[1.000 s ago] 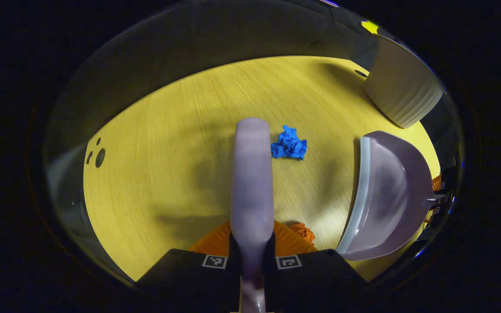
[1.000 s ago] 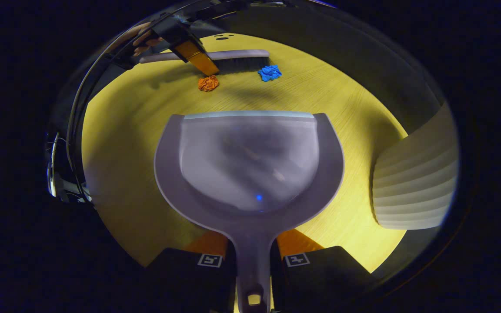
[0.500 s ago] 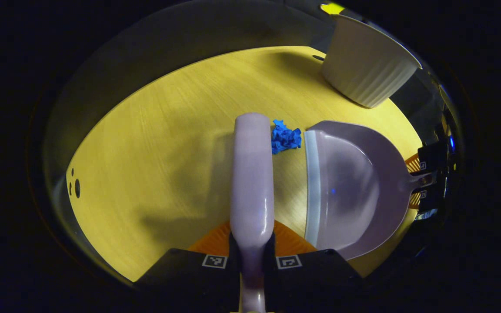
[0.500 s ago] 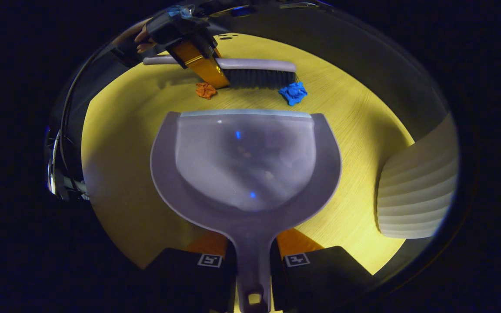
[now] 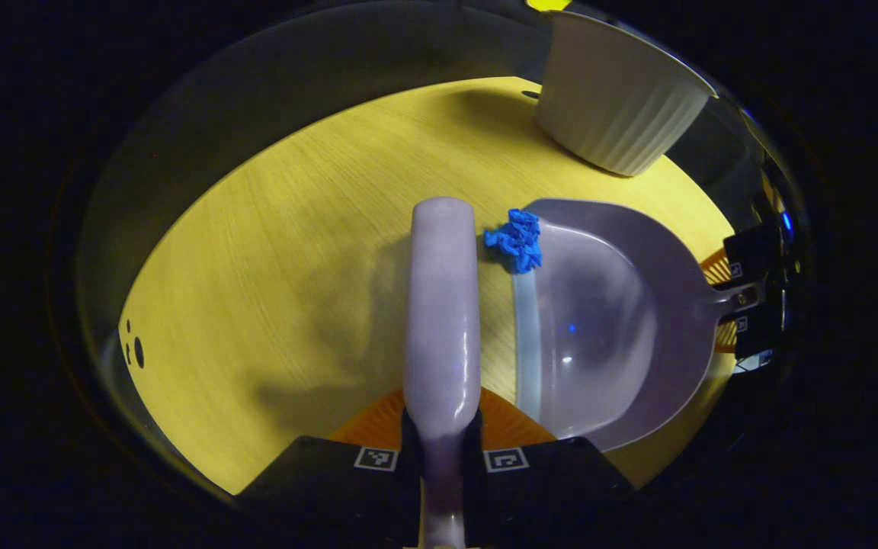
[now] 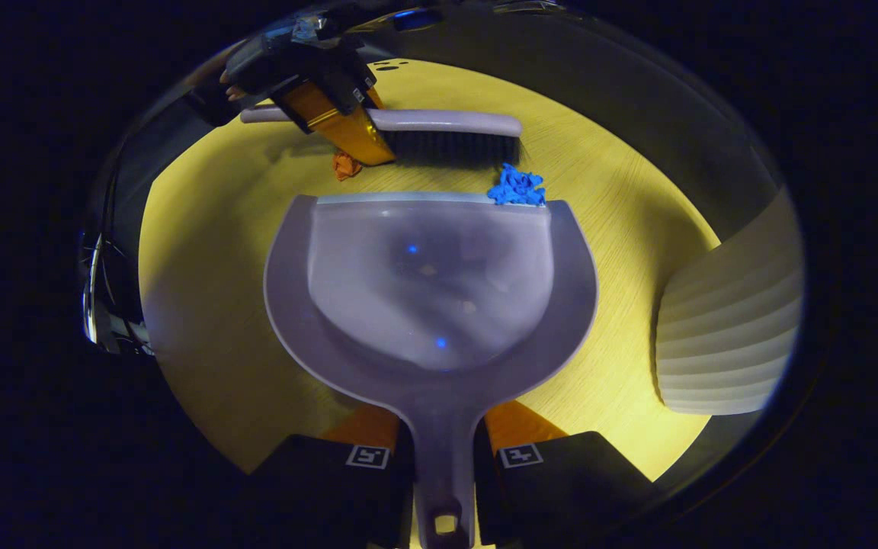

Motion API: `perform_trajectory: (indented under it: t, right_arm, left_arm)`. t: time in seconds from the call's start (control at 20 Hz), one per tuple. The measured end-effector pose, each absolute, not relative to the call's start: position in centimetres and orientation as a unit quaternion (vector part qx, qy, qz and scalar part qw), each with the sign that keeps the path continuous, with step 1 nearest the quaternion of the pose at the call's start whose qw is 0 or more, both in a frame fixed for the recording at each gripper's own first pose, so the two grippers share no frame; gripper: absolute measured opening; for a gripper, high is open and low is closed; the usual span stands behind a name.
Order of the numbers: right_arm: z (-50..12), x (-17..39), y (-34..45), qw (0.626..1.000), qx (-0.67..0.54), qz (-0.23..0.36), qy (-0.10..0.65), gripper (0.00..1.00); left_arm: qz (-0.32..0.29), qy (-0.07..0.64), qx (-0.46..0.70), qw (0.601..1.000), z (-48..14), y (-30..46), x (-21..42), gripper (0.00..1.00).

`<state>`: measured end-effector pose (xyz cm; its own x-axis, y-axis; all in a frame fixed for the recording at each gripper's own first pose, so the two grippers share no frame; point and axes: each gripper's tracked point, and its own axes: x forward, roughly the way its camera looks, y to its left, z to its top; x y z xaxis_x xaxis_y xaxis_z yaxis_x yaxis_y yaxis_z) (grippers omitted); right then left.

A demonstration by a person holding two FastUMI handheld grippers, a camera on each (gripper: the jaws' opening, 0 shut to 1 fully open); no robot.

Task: Pick up the small broom and dustpan from the desktop, sweep the trash into the dustpan with the broom, and then empty the trash into the garbage bin.

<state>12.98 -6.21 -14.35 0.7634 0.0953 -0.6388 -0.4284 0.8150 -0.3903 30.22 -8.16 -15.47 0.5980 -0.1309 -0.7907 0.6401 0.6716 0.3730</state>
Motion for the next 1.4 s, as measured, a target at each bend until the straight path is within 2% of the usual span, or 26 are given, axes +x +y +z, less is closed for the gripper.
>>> perform_trajectory:
  t: [0.05,0.1,0.15,0.2,0.25,0.3,0.35,0.4,0.45,0.55,0.6,0.65,0.7,0.85,0.9,0.95,1.0,1.05,1.15,1.4]
  right_arm:
    - [-14.2,13.1,-6.1,0.900,-0.268,0.145,0.311,0.32]
    - [-14.1,13.1,-6.2,0.900,-0.269,0.145,0.310,0.37]
    - [-14.0,12.9,-6.2,0.900,-0.270,0.145,0.309,0.32]
    - [-13.9,12.9,-6.3,0.900,-0.271,0.145,0.309,0.37]
    - [-13.8,12.9,-6.3,0.900,-0.271,0.143,0.310,0.37]
    - [-13.7,12.9,-6.4,0.900,-0.274,0.142,0.309,0.32]
    - [-13.8,12.7,-6.5,0.899,-0.277,0.140,0.309,0.37]
    - [-13.7,12.6,-6.4,0.900,-0.278,0.138,0.307,0.33]
    - [-14.1,12.9,-6.2,0.901,-0.278,0.135,0.305,0.37]
    - [-14.2,12.8,-6.0,0.902,-0.278,0.132,0.302,0.37]
    - [-14.1,12.7,-5.9,0.902,-0.280,0.133,0.301,0.37]
    - [-13.9,12.7,-5.8,0.901,-0.283,0.137,0.299,0.32]
    - [-13.8,12.7,-6.0,0.899,-0.287,0.142,0.297,0.37]
    - [-13.7,12.3,-6.3,0.893,-0.307,0.153,0.292,0.37]
    - [-13.8,12.4,-6.5,0.891,-0.312,0.156,0.292,0.32]
    - [-13.6,12.3,-6.6,0.888,-0.317,0.158,0.293,0.37]
    - [-13.5,12.3,-6.8,0.886,-0.323,0.160,0.292,0.32]
    - [-13.5,12.3,-6.9,0.884,-0.328,0.161,0.292,0.37]
    - [-13.5,12.1,-7.0,0.882,-0.333,0.162,0.292,0.37]
    - [-13.4,12.3,-7.0,0.885,-0.336,0.158,0.282,0.37]
  left_arm:
    - [-0.240,0.383,0.334,0.827,-15.4,-8.6,30.3,0.27]
    - [-0.253,0.384,0.339,0.821,-15.5,-9.4,30.2,0.27]
    - [-0.268,0.385,0.347,0.812,-15.7,-10.1,29.8,0.27]
    - [-0.287,0.391,0.349,0.802,-16.0,-11.0,29.2,0.27]
    - [-0.307,0.399,0.350,0.790,-16.4,-11.7,28.2,0.25]
    - [-0.327,0.407,0.348,0.779,-16.7,-12.3,27.1,0.27]
    - [-0.335,0.406,0.349,0.775,-16.6,-12.4,26.4,0.27]
    - [-0.331,0.396,0.348,0.783,-16.2,-12.5,26.6,0.27]
    - [-0.324,0.385,0.339,0.795,-15.2,-12.3,26.7,0.26]
    - [-0.305,0.366,0.323,0.818,-13.7,-11.1,26.9,0.28]
    - [-0.296,0.365,0.319,0.823,-13.4,-10.0,26.9,0.24]
    - [-0.287,0.368,0.309,0.829,-13.4,-9.0,26.8,0.25]
    - [-0.276,0.371,0.297,0.836,-13.2,-8.2,26.8,0.26]
    - [-0.235,0.372,0.265,0.858,-13.1,-5.2,27.4,0.25]
    - [-0.220,0.376,0.250,0.865,-13.4,-4.6,27.6,0.26]
    - [-0.209,0.379,0.238,0.869,-13.8,-4.3,27.4,0.27]
    - [-0.202,0.384,0.230,0.871,-14.3,-4.2,27.5,0.26]
    - [-0.198,0.390,0.229,0.870,-15.1,-4.0,27.5,0.26]
    - [-0.195,0.408,0.235,0.860,-16.8,-4.3,27.0,0.27]
    - [-0.241,0.423,0.254,0.836,-19.1,-8.5,24.7,0.26]
